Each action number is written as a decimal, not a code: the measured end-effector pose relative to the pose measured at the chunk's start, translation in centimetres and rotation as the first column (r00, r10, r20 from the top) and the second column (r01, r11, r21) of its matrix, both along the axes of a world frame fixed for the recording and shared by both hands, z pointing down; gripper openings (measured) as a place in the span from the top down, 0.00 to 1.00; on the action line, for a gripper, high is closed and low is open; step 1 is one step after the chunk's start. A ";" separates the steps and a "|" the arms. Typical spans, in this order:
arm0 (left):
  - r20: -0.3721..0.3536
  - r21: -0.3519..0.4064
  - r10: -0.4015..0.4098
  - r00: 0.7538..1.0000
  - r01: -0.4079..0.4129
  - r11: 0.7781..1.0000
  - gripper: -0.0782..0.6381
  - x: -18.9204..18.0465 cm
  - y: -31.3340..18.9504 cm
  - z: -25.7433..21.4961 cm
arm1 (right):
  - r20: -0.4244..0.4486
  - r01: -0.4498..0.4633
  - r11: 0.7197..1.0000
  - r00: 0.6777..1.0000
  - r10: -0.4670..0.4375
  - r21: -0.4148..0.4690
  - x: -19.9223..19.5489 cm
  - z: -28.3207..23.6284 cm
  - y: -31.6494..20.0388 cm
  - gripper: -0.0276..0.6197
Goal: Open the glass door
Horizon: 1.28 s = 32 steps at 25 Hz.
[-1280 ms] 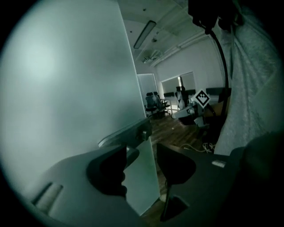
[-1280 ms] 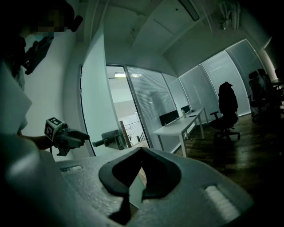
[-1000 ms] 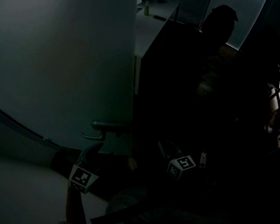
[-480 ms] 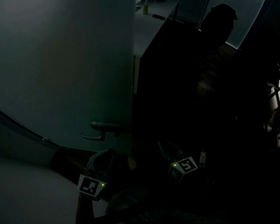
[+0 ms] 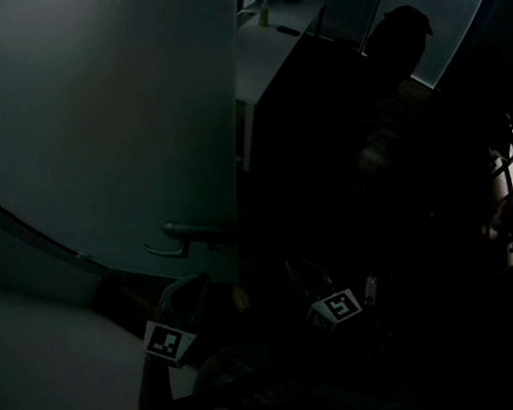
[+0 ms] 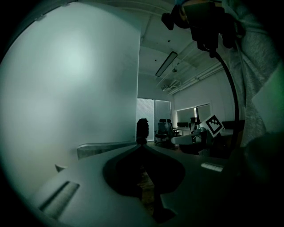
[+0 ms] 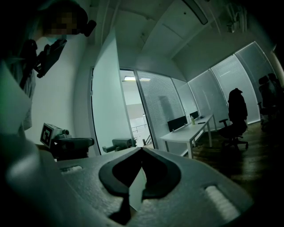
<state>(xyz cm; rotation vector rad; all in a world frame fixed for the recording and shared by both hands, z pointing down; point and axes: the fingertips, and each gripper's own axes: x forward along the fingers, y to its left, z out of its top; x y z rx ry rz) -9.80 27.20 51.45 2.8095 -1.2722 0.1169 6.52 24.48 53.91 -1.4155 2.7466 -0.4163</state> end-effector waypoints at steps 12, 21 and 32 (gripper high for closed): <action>0.019 0.008 0.001 1.000 -0.001 1.000 0.88 0.3 -0.1 0.1 | -0.001 0.009 1.000 1.000 -0.009 -0.005 0.0 0.3 0.1 0.95; 0.049 0.009 0.003 0.999 -0.004 1.000 0.89 0.5 0.0 0.4 | -0.005 0.013 1.000 1.000 -0.013 -0.004 -0.1 0.3 0.1 0.95; 0.064 0.026 0.013 0.998 -0.015 1.000 0.89 0.7 0.0 0.1 | -0.008 0.015 1.000 1.000 -0.015 -0.007 -0.2 0.4 0.1 0.95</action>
